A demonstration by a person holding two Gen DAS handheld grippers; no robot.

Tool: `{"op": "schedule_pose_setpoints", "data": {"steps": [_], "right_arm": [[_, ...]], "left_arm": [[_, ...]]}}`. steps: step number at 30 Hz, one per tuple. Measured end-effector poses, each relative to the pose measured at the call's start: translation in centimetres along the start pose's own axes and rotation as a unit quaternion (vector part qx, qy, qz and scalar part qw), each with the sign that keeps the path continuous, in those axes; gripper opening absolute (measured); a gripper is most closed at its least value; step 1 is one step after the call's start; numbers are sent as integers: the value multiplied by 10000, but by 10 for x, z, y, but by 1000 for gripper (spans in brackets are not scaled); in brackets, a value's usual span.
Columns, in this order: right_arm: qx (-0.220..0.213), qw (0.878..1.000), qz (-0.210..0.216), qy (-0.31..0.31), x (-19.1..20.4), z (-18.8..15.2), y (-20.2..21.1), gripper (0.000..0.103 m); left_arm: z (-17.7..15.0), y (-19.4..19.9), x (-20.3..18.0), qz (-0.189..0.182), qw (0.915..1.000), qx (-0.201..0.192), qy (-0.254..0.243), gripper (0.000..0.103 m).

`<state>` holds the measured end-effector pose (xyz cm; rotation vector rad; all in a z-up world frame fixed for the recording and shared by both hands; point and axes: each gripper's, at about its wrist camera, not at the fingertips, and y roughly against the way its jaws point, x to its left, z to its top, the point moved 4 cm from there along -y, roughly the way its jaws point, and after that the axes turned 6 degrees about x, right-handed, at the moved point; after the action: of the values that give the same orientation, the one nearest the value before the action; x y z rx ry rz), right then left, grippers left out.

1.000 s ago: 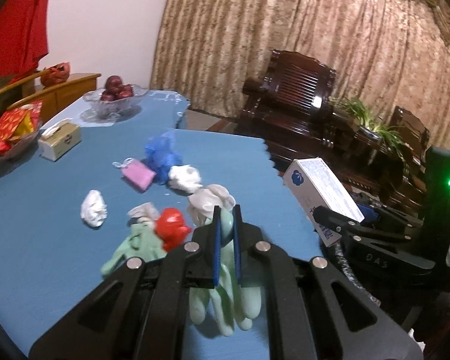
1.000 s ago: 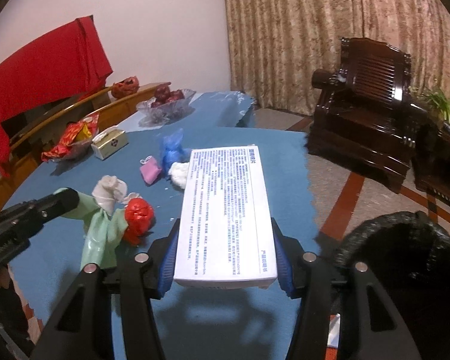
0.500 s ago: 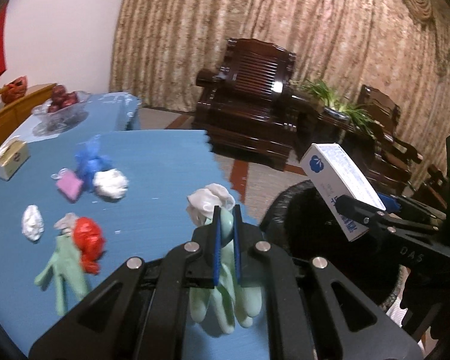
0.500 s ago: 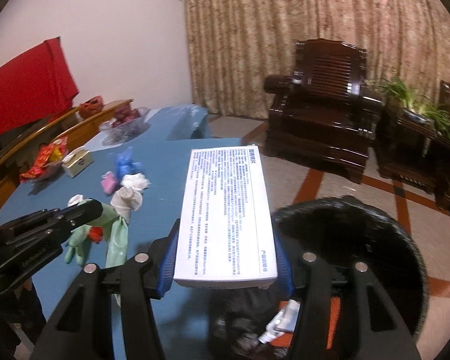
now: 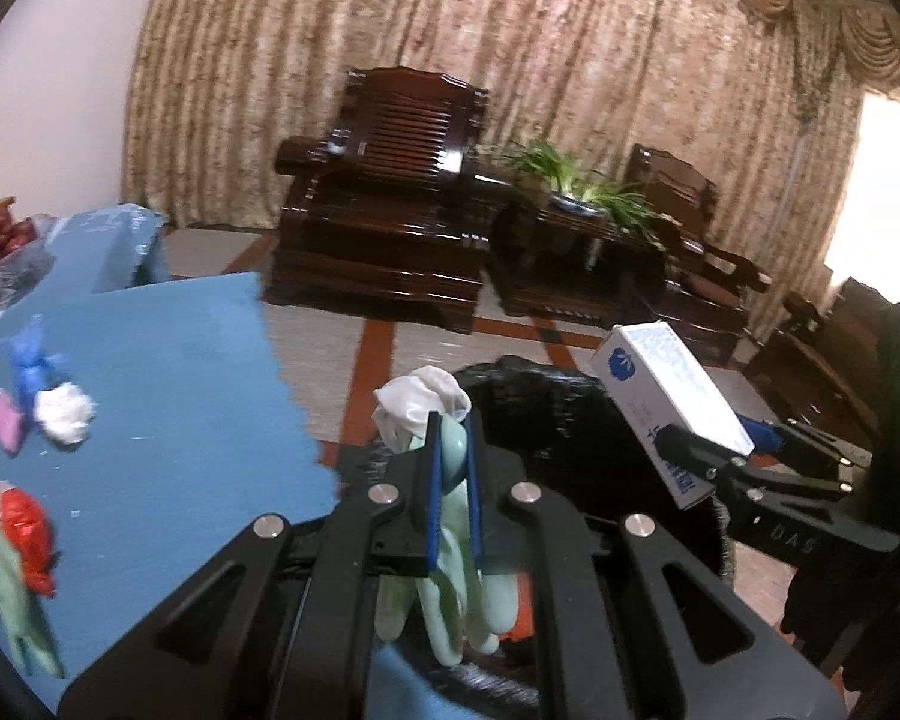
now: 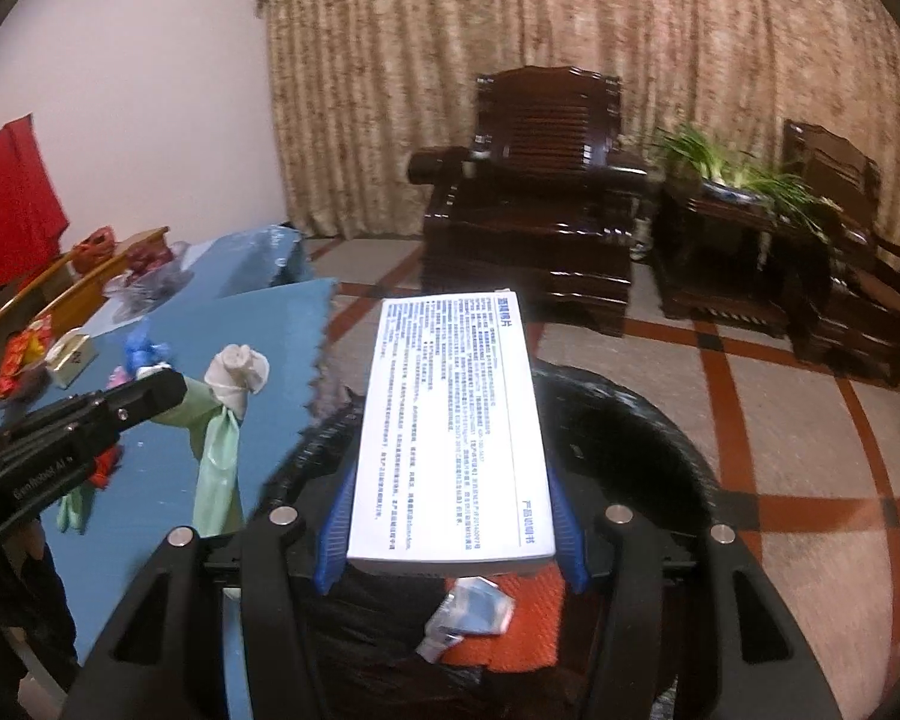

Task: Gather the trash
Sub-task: 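Open both grippers to drop the glove and box into the bin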

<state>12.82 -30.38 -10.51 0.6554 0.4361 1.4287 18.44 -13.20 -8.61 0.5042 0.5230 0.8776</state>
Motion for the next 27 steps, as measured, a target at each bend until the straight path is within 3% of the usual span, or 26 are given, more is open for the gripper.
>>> {"op": "schedule_pose_setpoints", "data": {"steps": [8,15,17,18,19,22,24,25,27], "right_arm": [[126,9995,-211,-213,-35,-13,-5,54],[283,9988,-280,-283,-46,-26,-12,55],[319,9986,-288,-321,-49,-29,-15,56],[325,9984,-307,-345,-49,-30,-15,65],[317,9983,-337,-362,-50,-31,-15,70],[285,9981,-383,-383,-53,-33,-14,79],[229,9980,-405,-419,-55,-33,-12,89],[181,9980,-397,-450,-56,-33,-10,96],[83,9982,-356,-475,-55,-31,-6,97]], "left_arm": [[-7,-37,-32,-279,9992,231,-197,6],[-13,-53,-38,-373,9979,437,-313,8],[-14,-55,-38,-382,9975,508,-317,17],[-14,-56,-37,-403,9974,525,-278,23],[-15,-56,-35,-373,9975,540,-262,34],[-15,-52,-33,-294,9979,515,-268,40],[-15,-48,-29,-245,9983,484,-232,50],[-16,-44,-26,-198,9986,444,-210,60],[-15,-35,-20,-57,9992,358,-182,76]]}}
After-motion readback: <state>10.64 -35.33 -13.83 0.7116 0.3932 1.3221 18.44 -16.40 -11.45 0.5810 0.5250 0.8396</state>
